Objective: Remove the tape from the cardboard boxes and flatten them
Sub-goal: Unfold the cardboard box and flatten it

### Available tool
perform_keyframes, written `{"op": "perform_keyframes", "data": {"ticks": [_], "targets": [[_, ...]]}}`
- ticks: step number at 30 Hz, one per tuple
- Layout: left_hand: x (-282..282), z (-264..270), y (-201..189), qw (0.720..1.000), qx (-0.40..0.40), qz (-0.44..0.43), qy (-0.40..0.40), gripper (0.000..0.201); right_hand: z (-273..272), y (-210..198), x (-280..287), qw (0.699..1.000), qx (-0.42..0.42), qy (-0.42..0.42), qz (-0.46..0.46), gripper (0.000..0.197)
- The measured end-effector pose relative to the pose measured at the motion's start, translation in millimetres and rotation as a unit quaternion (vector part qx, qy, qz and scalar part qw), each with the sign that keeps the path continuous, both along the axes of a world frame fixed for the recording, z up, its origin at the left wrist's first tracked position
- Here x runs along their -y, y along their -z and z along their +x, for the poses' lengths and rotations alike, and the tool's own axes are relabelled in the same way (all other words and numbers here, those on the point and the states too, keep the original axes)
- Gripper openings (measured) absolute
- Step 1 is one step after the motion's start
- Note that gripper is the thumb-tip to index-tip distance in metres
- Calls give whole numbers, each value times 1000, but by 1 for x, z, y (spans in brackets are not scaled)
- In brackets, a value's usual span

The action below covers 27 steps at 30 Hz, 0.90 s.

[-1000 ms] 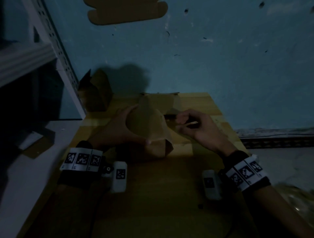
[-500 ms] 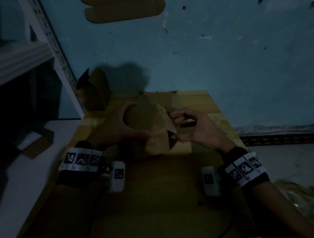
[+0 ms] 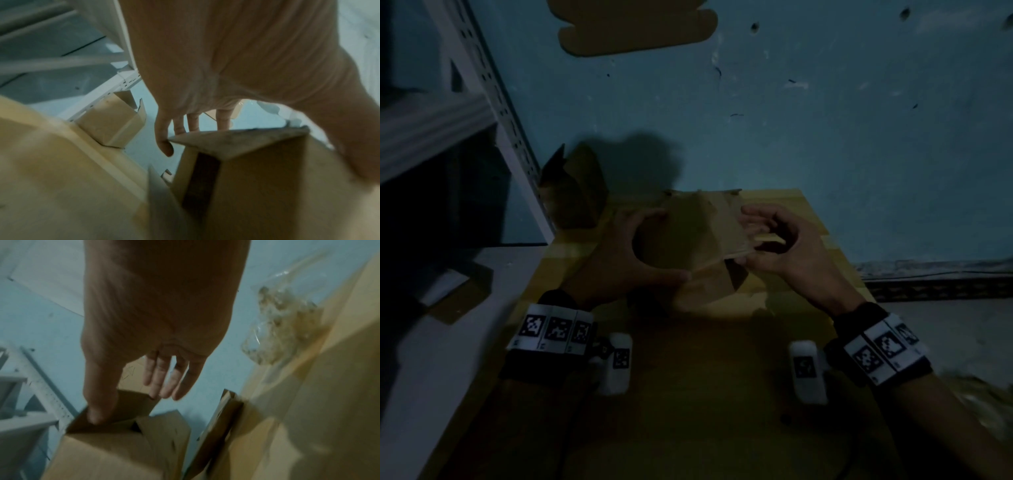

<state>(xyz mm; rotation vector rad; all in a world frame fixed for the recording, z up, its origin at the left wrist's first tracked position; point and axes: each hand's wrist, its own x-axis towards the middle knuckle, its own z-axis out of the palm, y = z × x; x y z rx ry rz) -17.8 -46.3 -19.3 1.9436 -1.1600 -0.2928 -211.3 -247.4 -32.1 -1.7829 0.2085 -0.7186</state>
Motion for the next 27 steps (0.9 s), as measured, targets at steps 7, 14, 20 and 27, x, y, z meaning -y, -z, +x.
{"op": "perform_keyframes", "data": {"ticks": [7, 14, 20, 27], "targets": [[3, -4, 5, 999, -20, 2, 43, 106, 12, 9, 6, 999, 34, 18, 18, 36], [6, -9, 4, 997, -15, -11, 75, 105, 16, 14, 2, 998, -9, 63, -10, 51], [7, -14, -1, 991, -29, -58, 116, 101, 12, 16, 4, 987, -148, 56, 39, 51], [7, -13, -1, 984, -97, -125, 85, 104, 10, 12, 8, 989, -10, 60, 138, 45]]}}
